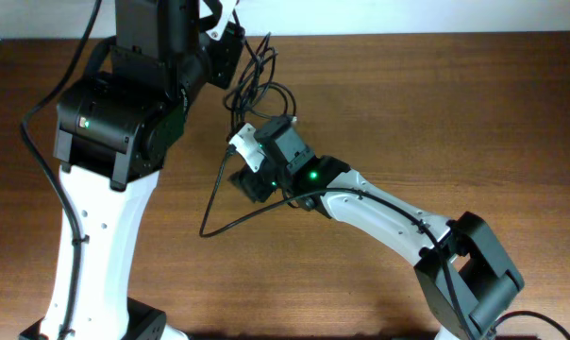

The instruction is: Untangle cables

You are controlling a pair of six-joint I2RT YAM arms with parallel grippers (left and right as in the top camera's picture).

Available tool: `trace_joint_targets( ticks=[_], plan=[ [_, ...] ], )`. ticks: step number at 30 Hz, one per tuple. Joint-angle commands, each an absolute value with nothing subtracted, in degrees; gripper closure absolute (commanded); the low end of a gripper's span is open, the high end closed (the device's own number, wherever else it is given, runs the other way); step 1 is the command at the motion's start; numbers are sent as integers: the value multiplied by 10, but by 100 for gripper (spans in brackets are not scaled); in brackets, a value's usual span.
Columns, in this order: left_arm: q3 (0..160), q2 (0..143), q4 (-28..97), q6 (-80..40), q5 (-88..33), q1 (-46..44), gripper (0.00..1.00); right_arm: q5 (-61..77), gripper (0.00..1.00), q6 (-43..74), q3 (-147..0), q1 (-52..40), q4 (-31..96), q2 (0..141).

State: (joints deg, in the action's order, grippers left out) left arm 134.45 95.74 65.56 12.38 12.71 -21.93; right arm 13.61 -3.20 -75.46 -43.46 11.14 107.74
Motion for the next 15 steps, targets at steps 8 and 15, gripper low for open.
trace_joint_targets(
  ticks=[8,15],
  plan=[
    [1352,921,660,111,127,-102,100,74,96,-13,-756,-369,220,1004],
    [1352,875,667,104,83,101,100,50,96,55,-756,1,347,713]
  ],
)
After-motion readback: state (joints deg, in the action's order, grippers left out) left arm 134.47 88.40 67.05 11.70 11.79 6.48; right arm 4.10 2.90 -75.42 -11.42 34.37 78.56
